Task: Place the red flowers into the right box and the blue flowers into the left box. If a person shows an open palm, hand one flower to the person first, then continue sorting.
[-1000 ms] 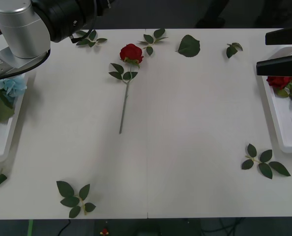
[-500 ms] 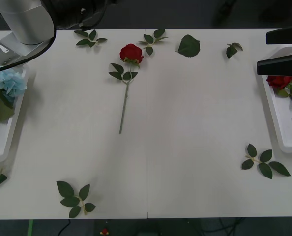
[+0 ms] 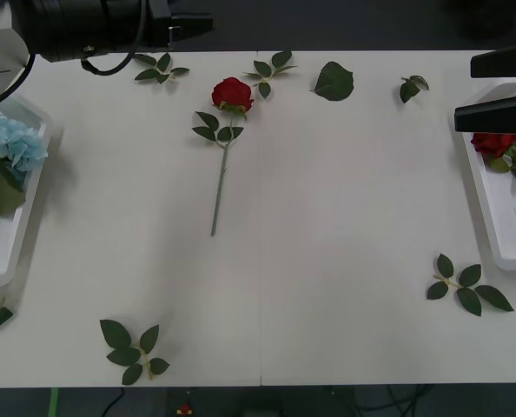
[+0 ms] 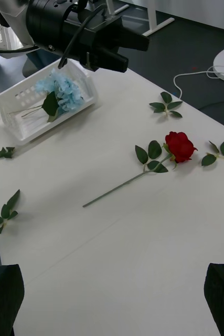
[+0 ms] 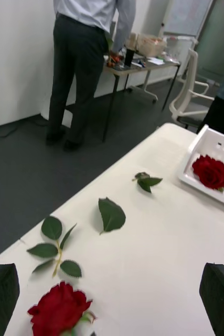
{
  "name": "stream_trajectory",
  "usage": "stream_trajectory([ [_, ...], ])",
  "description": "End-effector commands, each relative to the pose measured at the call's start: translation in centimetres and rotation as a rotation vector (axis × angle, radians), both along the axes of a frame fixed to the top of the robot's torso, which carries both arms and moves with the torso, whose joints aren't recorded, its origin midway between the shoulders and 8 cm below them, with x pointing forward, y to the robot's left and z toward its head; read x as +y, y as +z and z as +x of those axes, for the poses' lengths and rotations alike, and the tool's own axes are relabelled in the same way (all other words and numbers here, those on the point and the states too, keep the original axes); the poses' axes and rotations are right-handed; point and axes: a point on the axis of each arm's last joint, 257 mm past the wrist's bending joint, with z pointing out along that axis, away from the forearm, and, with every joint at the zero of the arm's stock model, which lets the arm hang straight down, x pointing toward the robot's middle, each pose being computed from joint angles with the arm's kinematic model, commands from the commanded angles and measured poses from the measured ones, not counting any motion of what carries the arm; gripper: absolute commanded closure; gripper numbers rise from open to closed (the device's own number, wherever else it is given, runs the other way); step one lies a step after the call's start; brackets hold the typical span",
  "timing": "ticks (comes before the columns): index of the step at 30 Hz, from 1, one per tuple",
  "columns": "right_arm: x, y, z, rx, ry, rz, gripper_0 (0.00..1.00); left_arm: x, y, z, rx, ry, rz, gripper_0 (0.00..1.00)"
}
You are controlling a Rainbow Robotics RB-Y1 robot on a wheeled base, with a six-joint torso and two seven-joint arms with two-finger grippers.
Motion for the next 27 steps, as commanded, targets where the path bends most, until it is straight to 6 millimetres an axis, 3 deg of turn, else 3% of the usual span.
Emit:
stream_trajectory([
  [1,-1.4,0.8,0.1,-0.028,-0.027,-0.045,0.0,-0.1,-0.9,-0.2,0.062,-0.025,-0.016,0.0],
  [9,-1.4,0.8,0.1,-0.028,-0.027,-0.045,0.0,1.8,-5.1,1.2,0.317,0.115,0.048,0.0],
  [16,-1.4,0.8,0.1,-0.028,-0.027,-0.045,0.0,4.1,-6.4,1.2,0.491,0.235,0.149,0.0],
  [27,-1.4,0.8,0.1,-0.028,-0.027,-0.045,0.0,2.7,-10.3,1.2,0.727,0.475,0.154,0.0],
])
